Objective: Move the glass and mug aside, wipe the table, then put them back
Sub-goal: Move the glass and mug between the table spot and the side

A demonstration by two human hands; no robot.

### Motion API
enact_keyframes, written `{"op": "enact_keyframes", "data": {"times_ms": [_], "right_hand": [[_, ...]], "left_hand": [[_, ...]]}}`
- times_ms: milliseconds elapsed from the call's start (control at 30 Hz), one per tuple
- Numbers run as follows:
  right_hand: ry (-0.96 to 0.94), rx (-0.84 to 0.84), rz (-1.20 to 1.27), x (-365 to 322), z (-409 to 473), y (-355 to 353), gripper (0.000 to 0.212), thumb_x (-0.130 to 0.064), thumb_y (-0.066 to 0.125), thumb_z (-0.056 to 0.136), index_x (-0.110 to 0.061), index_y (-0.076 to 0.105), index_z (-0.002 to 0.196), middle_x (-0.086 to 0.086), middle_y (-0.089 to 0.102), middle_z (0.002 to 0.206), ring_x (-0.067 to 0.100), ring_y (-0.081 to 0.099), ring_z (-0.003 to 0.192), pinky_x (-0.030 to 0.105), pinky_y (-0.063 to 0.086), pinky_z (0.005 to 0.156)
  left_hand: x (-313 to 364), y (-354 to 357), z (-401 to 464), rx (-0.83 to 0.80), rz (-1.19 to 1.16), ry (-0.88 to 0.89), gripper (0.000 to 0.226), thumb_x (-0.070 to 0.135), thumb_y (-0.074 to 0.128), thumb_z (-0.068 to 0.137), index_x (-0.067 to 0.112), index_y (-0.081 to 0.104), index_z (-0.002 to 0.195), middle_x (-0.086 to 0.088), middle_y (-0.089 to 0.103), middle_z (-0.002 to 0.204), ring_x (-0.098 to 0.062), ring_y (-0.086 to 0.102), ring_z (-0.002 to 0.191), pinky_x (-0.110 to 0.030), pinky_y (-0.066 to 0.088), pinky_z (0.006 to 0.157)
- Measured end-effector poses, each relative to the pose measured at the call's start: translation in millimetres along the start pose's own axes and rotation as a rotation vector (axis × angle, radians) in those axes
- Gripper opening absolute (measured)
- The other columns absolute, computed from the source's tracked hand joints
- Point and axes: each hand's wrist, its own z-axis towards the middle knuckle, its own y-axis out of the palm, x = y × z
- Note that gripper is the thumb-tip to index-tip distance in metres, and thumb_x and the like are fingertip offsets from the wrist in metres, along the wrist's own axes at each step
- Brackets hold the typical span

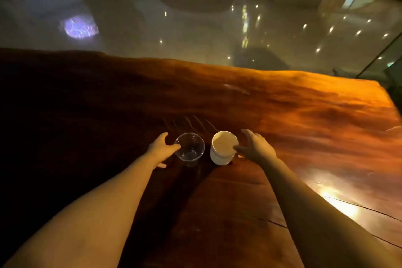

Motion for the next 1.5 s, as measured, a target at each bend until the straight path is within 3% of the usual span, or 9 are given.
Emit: {"op": "enact_keyframes", "data": {"times_ms": [167, 400, 600, 767, 933, 1067, 1200, 1300, 1500], "right_hand": [[0.091, -0.056, 0.246, 10, 16, 21, 0.052, -0.031, 0.061, 0.086, -0.019, 0.045, 0.134, 0.01, 0.06, 0.127, 0.028, 0.057, 0.112, 0.041, 0.05, 0.09], [0.053, 0.024, 0.49, 9, 11, 32, 0.034, -0.017, 0.061, 0.086, -0.013, 0.062, 0.12, 0.011, 0.068, 0.112, 0.025, 0.066, 0.09, 0.045, 0.058, 0.079], [0.124, 0.037, 0.532, 5, 0, 34, 0.025, -0.01, 0.062, 0.084, -0.01, 0.068, 0.109, 0.008, 0.069, 0.072, 0.005, 0.06, 0.042, 0.026, 0.053, 0.048], [0.172, 0.011, 0.616, 2, -19, 35, 0.021, -0.009, 0.066, 0.082, -0.01, 0.069, 0.104, 0.002, 0.067, 0.065, 0.006, 0.062, 0.047, 0.019, 0.053, 0.045], [0.136, -0.077, 0.764, -7, -58, 33, 0.021, -0.004, 0.065, 0.084, -0.006, 0.069, 0.104, 0.006, 0.067, 0.067, 0.022, 0.064, 0.06, 0.028, 0.056, 0.053], [0.073, -0.117, 0.832, -29, -101, 30, 0.019, -0.004, 0.064, 0.084, -0.007, 0.069, 0.103, 0.001, 0.066, 0.069, 0.012, 0.061, 0.055, 0.019, 0.053, 0.046], [-0.018, -0.197, 0.838, -65, -140, 35, 0.019, -0.007, 0.063, 0.085, -0.007, 0.068, 0.104, 0.005, 0.068, 0.078, 0.016, 0.065, 0.064, 0.026, 0.057, 0.055], [-0.094, -0.272, 0.805, -102, -168, 49, 0.019, -0.008, 0.062, 0.086, -0.009, 0.066, 0.104, 0.012, 0.069, 0.083, 0.017, 0.064, 0.063, 0.019, 0.053, 0.045], [-0.219, -0.334, 0.73, -172, -225, 97, 0.019, -0.009, 0.065, 0.085, -0.011, 0.069, 0.103, 0.006, 0.07, 0.082, 0.012, 0.064, 0.065, 0.026, 0.055, 0.056]], "left_hand": [[0, 14, 18, -0.068, -0.333, -0.072, 0.053, 0.003, 0.046, 0.091, 0.021, 0.032, 0.139, -0.011, 0.038, 0.141, -0.029, 0.043, 0.125, -0.048, 0.053, 0.081], [1, 26, 14, -0.044, -0.392, -0.006, 0.04, -0.002, 0.04, 0.093, 0.008, 0.044, 0.131, -0.003, 0.051, 0.101, -0.012, 0.053, 0.084, -0.042, 0.05, 0.078], [-10, 28, -1, -0.016, -0.4, -0.027, 0.043, -0.006, 0.041, 0.092, 0.008, 0.043, 0.132, -0.016, 0.045, 0.137, -0.03, 0.048, 0.121, -0.043, 0.051, 0.081], [-24, 23, -19, -0.006, -0.426, -0.045, 0.045, -0.009, 0.042, 0.09, 0.007, 0.042, 0.133, -0.016, 0.042, 0.141, -0.031, 0.045, 0.125, -0.043, 0.051, 0.082], [-47, 4, -55, 0.053, -0.466, -0.036, 0.047, -0.009, 0.045, 0.088, 0.007, 0.042, 0.132, -0.017, 0.043, 0.14, -0.031, 0.045, 0.126, -0.041, 0.052, 0.078], [-70, -16, -103, 0.113, -0.512, -0.008, 0.046, -0.007, 0.05, 0.087, 0.006, 0.044, 0.131, -0.016, 0.047, 0.138, -0.03, 0.049, 0.122, -0.039, 0.053, 0.077], [-106, -40, -160, 0.249, -0.553, 0.008, 0.043, -0.004, 0.051, 0.087, 0.008, 0.047, 0.128, -0.013, 0.05, 0.135, -0.028, 0.051, 0.12, -0.036, 0.053, 0.073], [-144, -59, -203, 0.377, -0.611, -0.035, 0.041, -0.003, 0.051, 0.087, 0.008, 0.049, 0.127, -0.012, 0.052, 0.134, -0.026, 0.053, 0.117, -0.032, 0.054, 0.068], [-228, -108, -265, 0.532, -0.773, -0.066, 0.04, -0.007, 0.052, 0.086, 0.004, 0.051, 0.124, -0.015, 0.052, 0.132, -0.028, 0.052, 0.117, -0.039, 0.052, 0.081]]}}
